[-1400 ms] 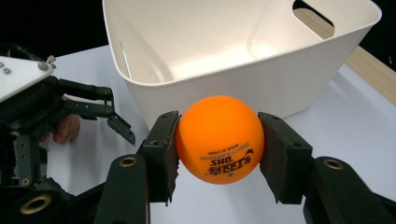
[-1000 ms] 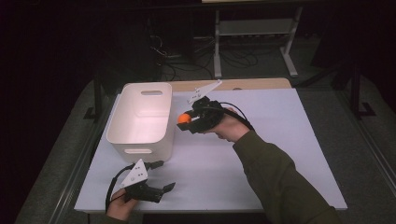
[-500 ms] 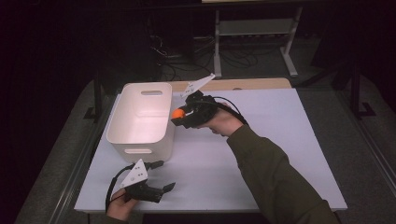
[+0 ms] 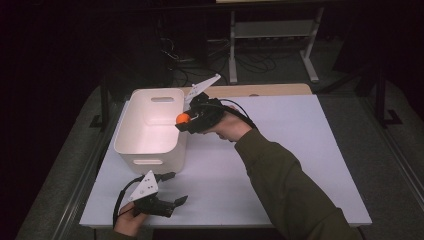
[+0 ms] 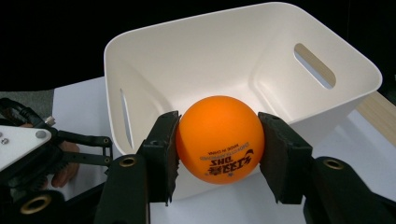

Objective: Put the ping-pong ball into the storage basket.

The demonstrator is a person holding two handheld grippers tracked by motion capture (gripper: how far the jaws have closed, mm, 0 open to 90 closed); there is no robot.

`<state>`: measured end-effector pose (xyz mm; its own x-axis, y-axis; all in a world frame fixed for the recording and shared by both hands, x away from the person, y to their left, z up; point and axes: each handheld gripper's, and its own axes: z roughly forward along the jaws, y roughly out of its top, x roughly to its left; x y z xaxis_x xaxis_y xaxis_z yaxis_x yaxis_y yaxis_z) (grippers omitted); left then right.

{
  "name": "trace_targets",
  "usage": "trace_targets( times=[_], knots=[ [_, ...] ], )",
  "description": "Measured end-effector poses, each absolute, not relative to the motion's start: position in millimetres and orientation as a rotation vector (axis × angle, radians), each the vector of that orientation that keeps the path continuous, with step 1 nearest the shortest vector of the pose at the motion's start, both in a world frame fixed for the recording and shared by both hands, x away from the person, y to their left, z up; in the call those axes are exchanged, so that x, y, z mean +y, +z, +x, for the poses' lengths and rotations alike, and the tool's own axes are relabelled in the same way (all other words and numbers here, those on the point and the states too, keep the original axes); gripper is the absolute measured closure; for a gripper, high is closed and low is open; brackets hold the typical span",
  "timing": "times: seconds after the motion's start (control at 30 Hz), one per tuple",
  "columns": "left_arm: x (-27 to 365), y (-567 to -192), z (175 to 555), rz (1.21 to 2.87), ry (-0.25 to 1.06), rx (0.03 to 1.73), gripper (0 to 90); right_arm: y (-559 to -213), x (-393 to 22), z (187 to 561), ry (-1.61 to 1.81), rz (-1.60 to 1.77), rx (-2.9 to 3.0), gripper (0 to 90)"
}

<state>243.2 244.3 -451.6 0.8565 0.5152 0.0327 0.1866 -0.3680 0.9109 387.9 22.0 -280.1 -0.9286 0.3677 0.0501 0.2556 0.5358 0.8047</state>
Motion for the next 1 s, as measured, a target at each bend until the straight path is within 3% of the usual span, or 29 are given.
trace_targets(
  times=[1.0],
  knots=[
    [245.1, -451.4, 243.0, 1.949, 0.383, 0.515, 14.2, -277.7, 74.3, 402.0, 1.328, 0.489, 2.684, 49.7]
  ],
)
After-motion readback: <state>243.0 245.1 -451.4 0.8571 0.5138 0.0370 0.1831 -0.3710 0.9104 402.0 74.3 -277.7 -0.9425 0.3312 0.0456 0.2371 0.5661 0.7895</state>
